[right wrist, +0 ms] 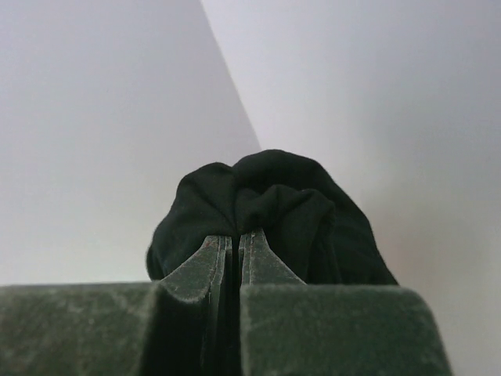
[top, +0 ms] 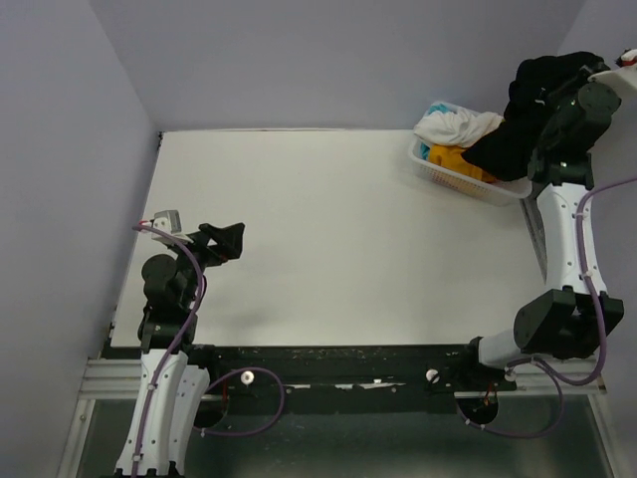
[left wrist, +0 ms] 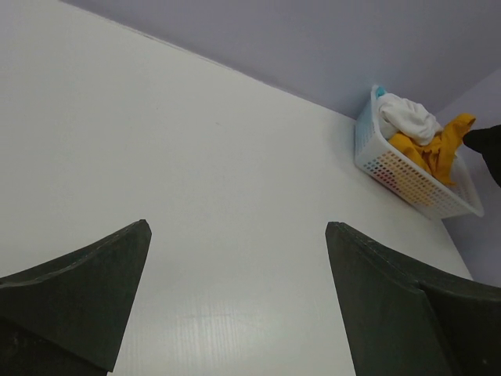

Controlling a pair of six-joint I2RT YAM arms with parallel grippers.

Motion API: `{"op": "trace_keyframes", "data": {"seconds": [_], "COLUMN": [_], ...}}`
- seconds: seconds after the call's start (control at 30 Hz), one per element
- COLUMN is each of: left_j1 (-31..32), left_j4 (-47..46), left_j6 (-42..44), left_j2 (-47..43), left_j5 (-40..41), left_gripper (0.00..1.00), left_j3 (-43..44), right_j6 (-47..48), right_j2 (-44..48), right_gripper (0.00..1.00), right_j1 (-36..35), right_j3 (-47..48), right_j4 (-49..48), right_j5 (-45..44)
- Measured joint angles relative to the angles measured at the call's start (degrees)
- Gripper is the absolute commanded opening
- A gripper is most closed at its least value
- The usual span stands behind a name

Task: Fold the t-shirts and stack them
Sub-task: Grab crumpled tshirt from bin with the right arm, then move the tshirt to the center of the board

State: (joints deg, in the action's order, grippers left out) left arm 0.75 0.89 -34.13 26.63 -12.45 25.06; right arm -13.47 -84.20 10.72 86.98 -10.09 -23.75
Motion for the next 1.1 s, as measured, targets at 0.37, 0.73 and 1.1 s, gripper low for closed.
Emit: {"op": "trace_keyframes", "data": {"seconds": [0.37,0.73,1.1], "left_j1": [0.00,0.00,0.00], "left_j4": [-1.73,-1.33,14.71], "left_j6": [-0.66,-7.65,-12.68], "left_j2": [-3.04,-3.06,-2.62], "left_j5": [-1.62,-6.91,-8.61], "left_gripper": [0.99,0.99,0.99], "left_j3": [-0.50,-0.57,-0.11], "right_j6": [-11.85,-28.89,-26.51], "right_j2": [4.13,11.32,12.61], "right_gripper": [0.01,0.01,0.11], "right_j1": [0.24,-14.25,-32.35], "right_j3": [9.66,2.05,-26.01], "right_j4": [4.35,2.43,0.33], "right_j5": [22.16,53.42,45.46]}}
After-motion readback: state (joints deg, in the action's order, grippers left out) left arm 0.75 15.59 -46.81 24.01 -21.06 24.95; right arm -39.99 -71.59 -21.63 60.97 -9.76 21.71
